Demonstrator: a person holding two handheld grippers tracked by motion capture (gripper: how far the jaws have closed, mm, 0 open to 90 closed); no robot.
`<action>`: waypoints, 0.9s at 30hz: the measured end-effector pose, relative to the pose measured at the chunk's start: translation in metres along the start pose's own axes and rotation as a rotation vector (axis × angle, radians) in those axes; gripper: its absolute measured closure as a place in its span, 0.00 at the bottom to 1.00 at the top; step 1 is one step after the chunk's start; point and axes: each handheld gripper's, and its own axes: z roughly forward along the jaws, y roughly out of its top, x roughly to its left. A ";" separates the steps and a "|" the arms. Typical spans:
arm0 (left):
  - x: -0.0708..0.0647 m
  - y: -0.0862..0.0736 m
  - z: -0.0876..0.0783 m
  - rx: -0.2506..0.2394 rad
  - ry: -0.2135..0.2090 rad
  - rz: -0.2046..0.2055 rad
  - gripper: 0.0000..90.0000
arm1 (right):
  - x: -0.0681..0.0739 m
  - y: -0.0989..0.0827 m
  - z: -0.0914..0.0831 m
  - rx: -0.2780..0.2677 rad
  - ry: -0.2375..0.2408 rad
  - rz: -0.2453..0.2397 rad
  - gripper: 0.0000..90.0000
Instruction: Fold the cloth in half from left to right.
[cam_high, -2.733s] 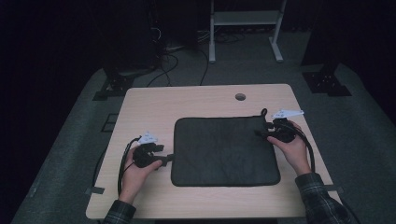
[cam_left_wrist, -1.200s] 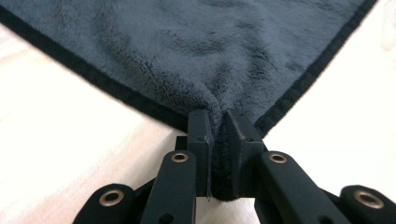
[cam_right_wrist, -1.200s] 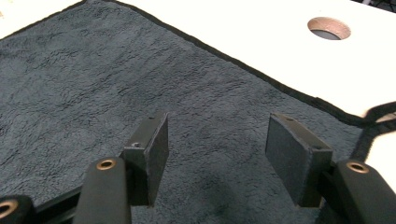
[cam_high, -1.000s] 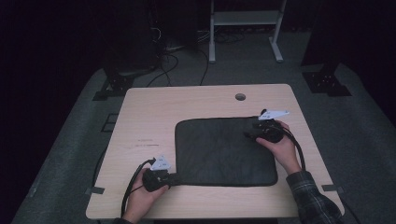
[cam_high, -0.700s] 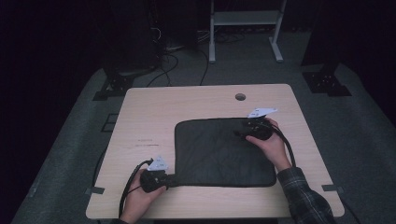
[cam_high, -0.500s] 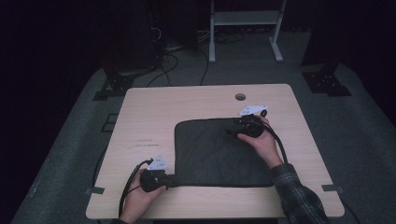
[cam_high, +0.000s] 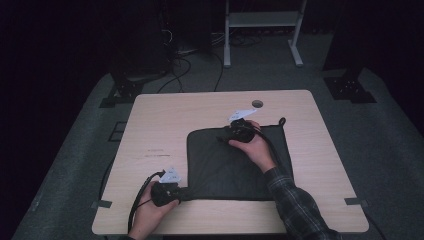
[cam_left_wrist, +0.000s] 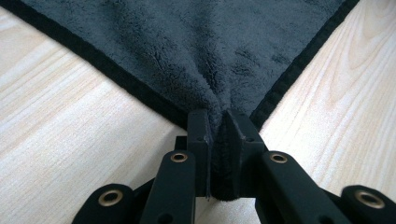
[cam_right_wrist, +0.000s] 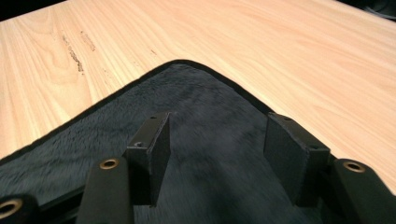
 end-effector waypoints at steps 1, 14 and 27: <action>0.000 0.000 0.000 -0.004 -0.001 -0.006 0.89 | 0.002 0.002 0.005 0.002 0.005 0.000 0.45; 0.001 0.000 0.000 0.000 -0.011 -0.013 0.89 | 0.017 0.026 0.062 0.026 0.040 -0.035 0.45; 0.003 0.001 0.000 0.004 -0.021 -0.013 0.89 | 0.035 0.041 0.107 0.094 0.023 -0.069 0.48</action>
